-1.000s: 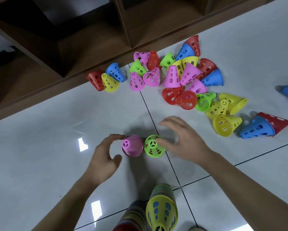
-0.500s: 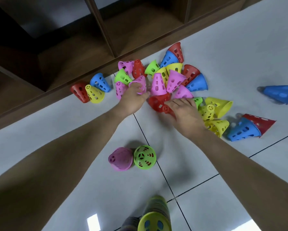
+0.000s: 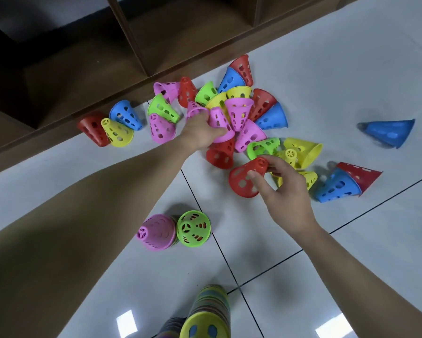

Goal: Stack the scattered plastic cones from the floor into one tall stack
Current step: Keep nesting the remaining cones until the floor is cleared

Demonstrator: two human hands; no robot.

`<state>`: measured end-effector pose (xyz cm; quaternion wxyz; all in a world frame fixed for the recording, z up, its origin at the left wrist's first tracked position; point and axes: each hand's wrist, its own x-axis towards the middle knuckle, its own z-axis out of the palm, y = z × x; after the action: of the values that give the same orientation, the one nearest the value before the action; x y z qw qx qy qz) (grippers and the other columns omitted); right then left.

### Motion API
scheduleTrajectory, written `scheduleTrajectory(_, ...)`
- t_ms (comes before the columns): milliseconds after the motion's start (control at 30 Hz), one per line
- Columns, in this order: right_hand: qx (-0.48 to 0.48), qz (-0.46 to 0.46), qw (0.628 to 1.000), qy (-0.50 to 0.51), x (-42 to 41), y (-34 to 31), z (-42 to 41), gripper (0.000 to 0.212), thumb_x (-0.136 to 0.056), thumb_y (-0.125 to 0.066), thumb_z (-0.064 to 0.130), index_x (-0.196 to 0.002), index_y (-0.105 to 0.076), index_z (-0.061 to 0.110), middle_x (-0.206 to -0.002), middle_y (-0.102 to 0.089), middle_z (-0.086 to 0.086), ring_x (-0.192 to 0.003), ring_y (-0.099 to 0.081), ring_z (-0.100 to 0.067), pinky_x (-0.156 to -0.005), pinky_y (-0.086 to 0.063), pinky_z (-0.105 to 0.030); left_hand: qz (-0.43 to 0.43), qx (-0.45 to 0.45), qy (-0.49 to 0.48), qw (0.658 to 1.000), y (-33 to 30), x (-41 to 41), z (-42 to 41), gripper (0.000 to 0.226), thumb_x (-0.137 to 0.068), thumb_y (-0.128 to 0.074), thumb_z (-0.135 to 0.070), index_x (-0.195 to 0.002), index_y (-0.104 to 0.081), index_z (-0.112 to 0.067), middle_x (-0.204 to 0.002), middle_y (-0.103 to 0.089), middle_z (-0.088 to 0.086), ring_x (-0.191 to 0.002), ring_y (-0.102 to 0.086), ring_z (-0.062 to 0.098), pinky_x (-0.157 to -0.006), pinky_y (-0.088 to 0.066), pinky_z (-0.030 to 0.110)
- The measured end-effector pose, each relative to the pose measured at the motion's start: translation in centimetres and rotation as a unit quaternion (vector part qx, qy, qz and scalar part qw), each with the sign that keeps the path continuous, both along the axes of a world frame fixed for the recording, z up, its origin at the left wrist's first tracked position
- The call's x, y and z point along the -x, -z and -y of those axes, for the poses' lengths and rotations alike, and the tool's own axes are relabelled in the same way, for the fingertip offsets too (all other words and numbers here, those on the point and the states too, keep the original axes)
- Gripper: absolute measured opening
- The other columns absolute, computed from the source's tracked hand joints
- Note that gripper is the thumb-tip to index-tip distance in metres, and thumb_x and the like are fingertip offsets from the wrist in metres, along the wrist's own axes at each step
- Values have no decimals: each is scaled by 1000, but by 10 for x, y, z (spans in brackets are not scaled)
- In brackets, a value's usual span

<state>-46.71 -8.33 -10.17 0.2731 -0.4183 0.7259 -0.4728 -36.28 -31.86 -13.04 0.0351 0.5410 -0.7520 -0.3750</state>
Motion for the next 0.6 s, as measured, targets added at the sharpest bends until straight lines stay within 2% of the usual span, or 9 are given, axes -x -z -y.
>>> scheduleTrajectory(133,20,11,1000,8,-11,-16,-3,30,-89,-74,29,-116,-66,19,-103,-70,7,-98,-63,-5,-91,-46,-19,-16,10,10,1000,-11,-29,-4,54,-81,-79,-42,-116,-58,-7,-95,-59,-1,-87,-56,14,-58,-35,18)
scheduleTrajectory(267,56,23,998,-34,-36,-33,-7,29,-88,-76,23,-115,-65,25,-103,-67,16,-97,-59,-1,-89,-43,-15,-65,20,1,998,-60,-75,-30,38,-86,-76,-35,-110,-56,-15,-96,-62,-10,-88,-59,2,-65,-43,8)
scheduleTrajectory(300,58,24,996,-65,-44,-35,-8,30,-88,-76,22,-116,-65,22,-104,-67,14,-99,-59,-1,-90,-43,-15,-90,12,4,996,-73,-91,-41,39,-86,-76,-35,-114,-57,-16,-100,-65,-11,-93,-62,2,-73,-48,9)
scheduleTrajectory(367,58,23,990,-130,-57,-35,-10,31,-88,-76,23,-116,-66,18,-107,-67,11,-105,-60,-4,-93,-43,-16,-132,-5,-5,991,-92,-127,-66,42,-85,-77,-35,-119,-58,-18,-108,-69,-8,-101,-66,10,-87,-55,27)
scheduleTrajectory(433,54,25,983,-171,-67,-34,-11,30,-88,-75,24,-116,-66,18,-109,-67,9,-107,-61,-9,-93,-43,-16,-148,-10,-38,988,-108,-164,-97,41,-83,-79,-36,-113,-59,-17,-106,-71,-5,-101,-67,16,-87,-56,37)
scheduleTrajectory(533,58,18,979,-196,-77,-29,-13,32,-87,-73,28,-116,-66,17,-107,-67,9,-104,-61,-7,-91,-42,-14,-157,3,-78,985,-122,-203,-142,36,-82,-78,-35,-106,-60,-16,-101,-72,-2,-99,-69,19,-80,-57,36)
scheduleTrajectory(600,58,-7,975,-214,-82,-25,-15,34,-86,-72,29,-117,-66,17,-108,-66,10,-104,-60,-6,-92,-46,-20,-150,10,-91,984,-123,-219,-166,35,-82,-78,-38,-105,-60,-20,-102,-72,-4,-99,-70,18,-79,-56,32)
